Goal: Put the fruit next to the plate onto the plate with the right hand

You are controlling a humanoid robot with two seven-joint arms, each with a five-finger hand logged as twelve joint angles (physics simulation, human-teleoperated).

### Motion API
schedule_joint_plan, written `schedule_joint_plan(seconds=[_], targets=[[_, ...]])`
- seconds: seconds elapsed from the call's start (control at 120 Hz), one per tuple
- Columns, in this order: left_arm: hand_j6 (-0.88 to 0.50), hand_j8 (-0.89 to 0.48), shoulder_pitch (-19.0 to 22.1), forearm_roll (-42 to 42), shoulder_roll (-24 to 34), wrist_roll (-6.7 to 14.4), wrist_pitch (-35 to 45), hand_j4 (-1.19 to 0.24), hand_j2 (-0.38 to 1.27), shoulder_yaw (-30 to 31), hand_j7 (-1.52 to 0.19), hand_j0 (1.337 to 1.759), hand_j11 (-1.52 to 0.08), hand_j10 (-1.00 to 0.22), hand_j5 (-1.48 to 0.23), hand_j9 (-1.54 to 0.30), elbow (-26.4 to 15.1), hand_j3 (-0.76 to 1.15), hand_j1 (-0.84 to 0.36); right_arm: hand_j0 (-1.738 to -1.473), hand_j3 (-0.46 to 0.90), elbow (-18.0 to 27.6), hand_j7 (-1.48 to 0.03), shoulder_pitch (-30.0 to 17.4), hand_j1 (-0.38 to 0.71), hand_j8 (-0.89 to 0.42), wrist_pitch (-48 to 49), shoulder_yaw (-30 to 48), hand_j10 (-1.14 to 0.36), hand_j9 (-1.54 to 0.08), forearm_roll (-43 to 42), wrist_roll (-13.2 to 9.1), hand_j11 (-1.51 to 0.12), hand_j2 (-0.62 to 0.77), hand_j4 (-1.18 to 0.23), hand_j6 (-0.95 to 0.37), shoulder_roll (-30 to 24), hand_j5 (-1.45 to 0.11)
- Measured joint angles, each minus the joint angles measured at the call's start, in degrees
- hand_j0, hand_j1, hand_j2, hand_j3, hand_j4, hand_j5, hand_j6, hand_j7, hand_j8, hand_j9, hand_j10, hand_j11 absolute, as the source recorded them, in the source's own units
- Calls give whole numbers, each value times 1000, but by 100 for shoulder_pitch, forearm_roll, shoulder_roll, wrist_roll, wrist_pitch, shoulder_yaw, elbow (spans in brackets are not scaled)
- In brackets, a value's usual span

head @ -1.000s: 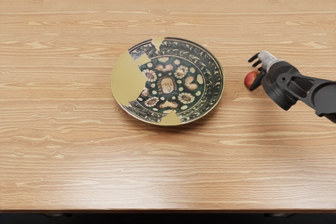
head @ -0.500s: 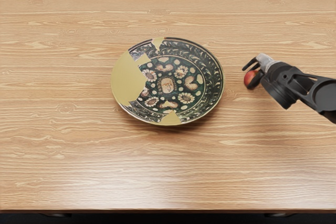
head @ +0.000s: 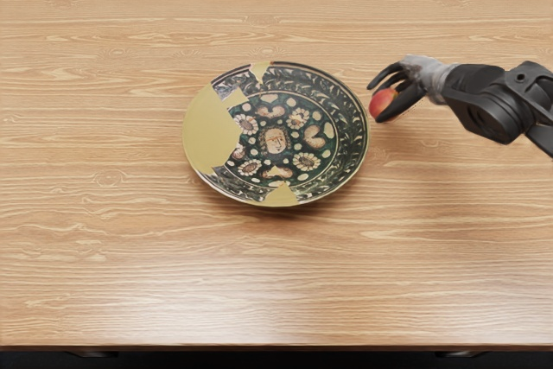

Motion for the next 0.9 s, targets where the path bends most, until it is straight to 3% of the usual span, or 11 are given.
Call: schedule_joint_plan(seconds=[0.225, 0.467, 0.733, 0.9], targets=[[-1, 0, 0, 2, 0, 0, 0, 0, 0, 0, 0, 1658, 0, 0, 0, 0, 0, 0, 349, -1652, 0, 509, -866, 1, 219, -394, 502, 462, -480, -876, 292, -4, -875, 67, -656, -496, 148, -885], [-1, 0, 0, 2, 0, 0, 0, 0, 0, 1, 0, 1658, 0, 0, 0, 0, 0, 0, 349, -1653, 0, 457, -872, -93, 223, -386, 621, 401, -476, -883, 392, -4, -876, 79, -656, -491, 918, -898], [-1, 0, 0, 3, 0, 0, 0, 0, 0, 1, 0, 1658, 0, 0, 0, 0, 0, 0, 349, -1652, 0, 386, -866, -235, 219, -387, 625, 360, -475, -874, 389, -2, -870, 58, -654, -489, 1161, -886], [-1, 0, 0, 0, 0, 0, 0, 0, 0, 1, 0, 1658, 0, 0, 0, 0, 0, 0, 349, -1655, 0, 247, -432, -240, -55, -208, 678, 506, -248, -436, 384, 3, -434, 21, -327, -256, 1170, -442]])
